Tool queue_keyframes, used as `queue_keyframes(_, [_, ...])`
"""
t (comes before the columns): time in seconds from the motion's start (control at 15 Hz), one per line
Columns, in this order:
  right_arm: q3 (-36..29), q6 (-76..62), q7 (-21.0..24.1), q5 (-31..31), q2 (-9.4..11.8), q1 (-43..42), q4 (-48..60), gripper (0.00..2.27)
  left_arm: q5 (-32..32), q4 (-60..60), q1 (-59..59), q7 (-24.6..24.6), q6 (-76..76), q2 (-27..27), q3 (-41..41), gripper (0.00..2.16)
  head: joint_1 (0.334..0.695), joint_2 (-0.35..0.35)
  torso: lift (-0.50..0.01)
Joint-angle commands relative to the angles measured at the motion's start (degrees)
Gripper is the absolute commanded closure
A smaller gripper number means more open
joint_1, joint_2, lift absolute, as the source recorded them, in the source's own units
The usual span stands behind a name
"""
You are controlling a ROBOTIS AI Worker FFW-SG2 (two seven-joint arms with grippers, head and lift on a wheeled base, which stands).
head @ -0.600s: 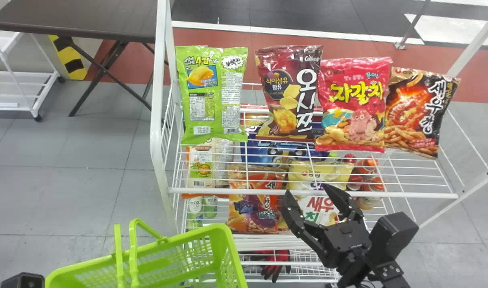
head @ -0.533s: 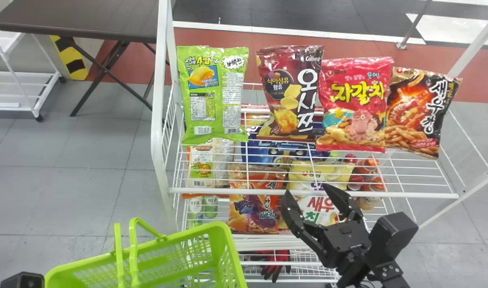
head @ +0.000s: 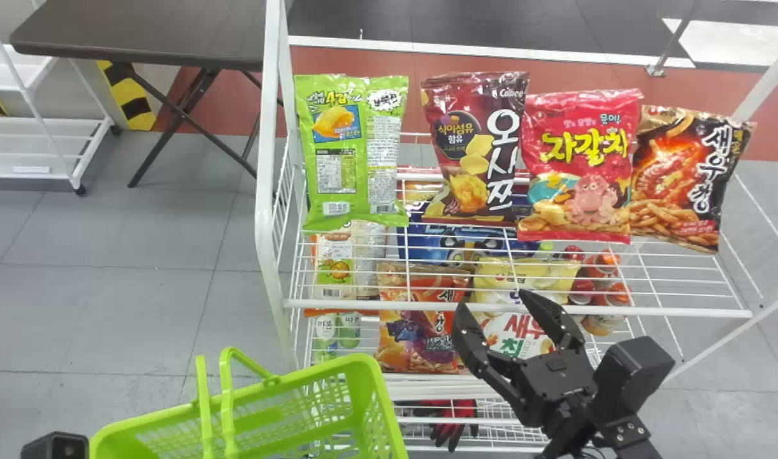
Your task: Hold basket handle with left hand then pick Gkobukchip with right hand and place into basket
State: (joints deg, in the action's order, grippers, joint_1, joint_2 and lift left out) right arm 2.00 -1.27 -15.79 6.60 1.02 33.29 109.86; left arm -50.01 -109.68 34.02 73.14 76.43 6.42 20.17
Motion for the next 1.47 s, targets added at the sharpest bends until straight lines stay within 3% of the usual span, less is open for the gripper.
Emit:
queue_keyframes(0.0, [0.98,0.18,0.76,-0.01,-0.05,-0.86,0.00,0.11,0.00,-0.01,0.00,-0.19,0.00,0.09,-0.13,2.16,0.695,-0.059,0.000])
queue_keyframes(0.2, [3.62,2.99,3.22,-1.76,-0.05,-3.67,-0.09,0.11,0.17,-0.01,-0.53,-0.37,0.00,0.44,-0.92,2.16,0.695,-0.045,0.000])
queue_keyframes(0.73, [15.49,13.89,15.35,-5.89,-0.58,-18.18,-3.95,0.11,0.70,0.87,-3.08,-1.07,0.71,2.37,-2.07,2.15,0.695,0.065,0.000])
queue_keyframes(1.07, [20.06,16.17,19.22,-5.89,-1.07,-29.34,-12.74,0.11,1.75,1.04,-4.05,-1.78,0.71,3.16,-3.21,2.16,0.695,0.137,0.000])
queue_keyframes(1.4, [24.19,17.58,21.94,-5.37,-1.07,-41.82,-25.05,0.11,2.28,2.10,-4.84,-1.78,0.71,3.51,-4.09,2.16,0.695,0.155,0.000])
